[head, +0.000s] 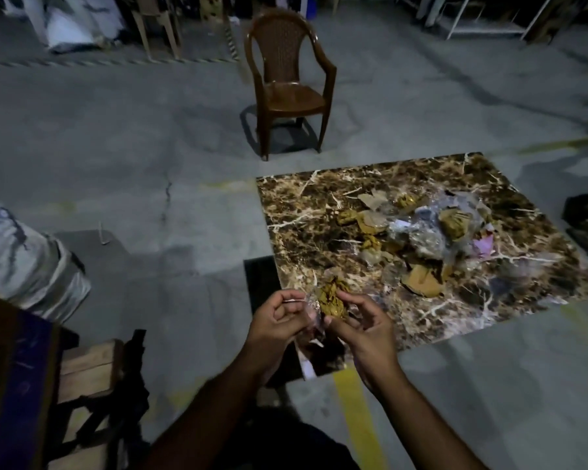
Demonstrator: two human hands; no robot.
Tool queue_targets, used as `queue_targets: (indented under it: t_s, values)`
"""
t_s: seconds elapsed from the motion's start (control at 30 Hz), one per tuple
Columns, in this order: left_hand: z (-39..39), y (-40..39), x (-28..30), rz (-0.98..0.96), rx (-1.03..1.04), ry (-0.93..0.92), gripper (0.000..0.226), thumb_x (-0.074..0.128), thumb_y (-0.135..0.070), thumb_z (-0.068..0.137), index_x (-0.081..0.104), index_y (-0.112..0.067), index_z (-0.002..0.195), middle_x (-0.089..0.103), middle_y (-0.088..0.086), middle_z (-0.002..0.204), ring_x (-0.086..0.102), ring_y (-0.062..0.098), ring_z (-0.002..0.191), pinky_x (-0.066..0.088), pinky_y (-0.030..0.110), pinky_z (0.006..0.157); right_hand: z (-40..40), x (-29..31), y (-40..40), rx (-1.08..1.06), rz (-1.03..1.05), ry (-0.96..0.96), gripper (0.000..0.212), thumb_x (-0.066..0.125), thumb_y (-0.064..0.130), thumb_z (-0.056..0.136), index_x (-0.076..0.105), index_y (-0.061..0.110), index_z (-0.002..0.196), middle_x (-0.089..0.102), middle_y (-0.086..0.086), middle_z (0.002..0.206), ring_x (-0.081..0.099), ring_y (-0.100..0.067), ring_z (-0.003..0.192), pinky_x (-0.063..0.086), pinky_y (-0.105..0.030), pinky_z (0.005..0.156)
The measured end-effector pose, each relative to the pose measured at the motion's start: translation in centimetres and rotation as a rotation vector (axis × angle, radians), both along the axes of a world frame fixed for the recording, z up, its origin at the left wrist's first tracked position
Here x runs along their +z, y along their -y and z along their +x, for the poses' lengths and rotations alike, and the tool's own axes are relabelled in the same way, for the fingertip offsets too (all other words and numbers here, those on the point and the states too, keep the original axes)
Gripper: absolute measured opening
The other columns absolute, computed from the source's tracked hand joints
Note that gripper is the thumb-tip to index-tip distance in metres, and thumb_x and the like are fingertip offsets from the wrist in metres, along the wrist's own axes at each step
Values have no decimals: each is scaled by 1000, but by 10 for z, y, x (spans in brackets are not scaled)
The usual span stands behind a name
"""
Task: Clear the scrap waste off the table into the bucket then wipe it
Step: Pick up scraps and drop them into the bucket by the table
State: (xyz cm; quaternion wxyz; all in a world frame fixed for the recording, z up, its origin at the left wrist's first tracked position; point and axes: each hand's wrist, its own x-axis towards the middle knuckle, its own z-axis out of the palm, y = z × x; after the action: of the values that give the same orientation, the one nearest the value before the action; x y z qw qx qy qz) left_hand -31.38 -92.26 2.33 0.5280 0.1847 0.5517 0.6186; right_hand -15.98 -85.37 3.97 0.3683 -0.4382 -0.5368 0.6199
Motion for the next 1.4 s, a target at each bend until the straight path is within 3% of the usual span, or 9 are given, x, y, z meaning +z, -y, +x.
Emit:
queue_targets:
  t_s: [0.13,0.2,0.33,0.43,0.57,0.67,0.83,1.03,1.4]
  values:
    - [-65,-21,-7,-18,-45,88,35,67,4,89,60,-7,122,70,13,101,69,19,89,57,27,75,-66,-9,-19,-18,-17,-38,40,72,-20,78,71,12,102,75,14,100,72,-6,89,58,-25,72]
    - [-110,-38,-9,-25,-74,80,32,66,3,91,62,-12,119,72,6,96,69,14,84,56,25,73,-109,-16,-32,-36,-26,-51,41,72,-18,78,70,15,102,76,6,94,70,-13,80,57,-33,71]
    - [-199,-69,-5,-38,-87,56,23,65,-1,92,62,-13,112,74,2,94,67,16,85,54,26,74,-199,-23,-62,-62,-115,-157,40,91,14,68,69,20,101,74,-6,92,66,-27,86,56,-41,79]
    - [-254,-92,2,-63,-59,27,22,66,-5,93,62,-16,112,73,0,96,68,18,90,56,36,84,-260,-14,-87,-23,-117,-191,29,71,-8,84,59,6,107,75,2,91,71,-16,83,61,-34,73]
    - [-312,-135,6,-79,-28,47,21,63,3,92,58,-13,104,71,1,89,69,15,84,53,50,95,-323,-10,-128,-37,-171,-215,25,65,-4,92,56,7,112,63,-9,108,70,-17,90,62,-51,79]
    - [-353,-179,1,-56,-17,70,28,60,11,90,54,-12,104,63,13,98,69,22,84,58,45,82,-359,-20,-167,-66,-184,-195,21,69,4,93,60,15,108,65,-13,111,69,-22,96,59,-53,84]
    - [-428,-272,-8,-42,-83,67,27,64,8,89,54,-14,102,60,14,110,72,18,84,59,32,72,-423,-35,-245,-147,-158,-164,16,62,3,96,57,11,110,73,5,86,66,-14,88,55,-27,75]
    - [-520,-404,-11,-39,-248,43,25,68,1,88,50,-16,84,56,14,104,66,16,89,56,30,69,-500,-37,-355,-222,-208,-178,28,73,31,77,63,25,103,61,-25,97,61,-34,92,57,-40,78]
    - [-543,-648,10,-62,-577,-92,16,64,2,93,55,-11,94,71,3,90,67,19,80,60,37,81,-524,-36,-528,-637,-54,-262,20,66,16,95,63,15,115,66,-22,114,70,-36,102,59,-43,87]
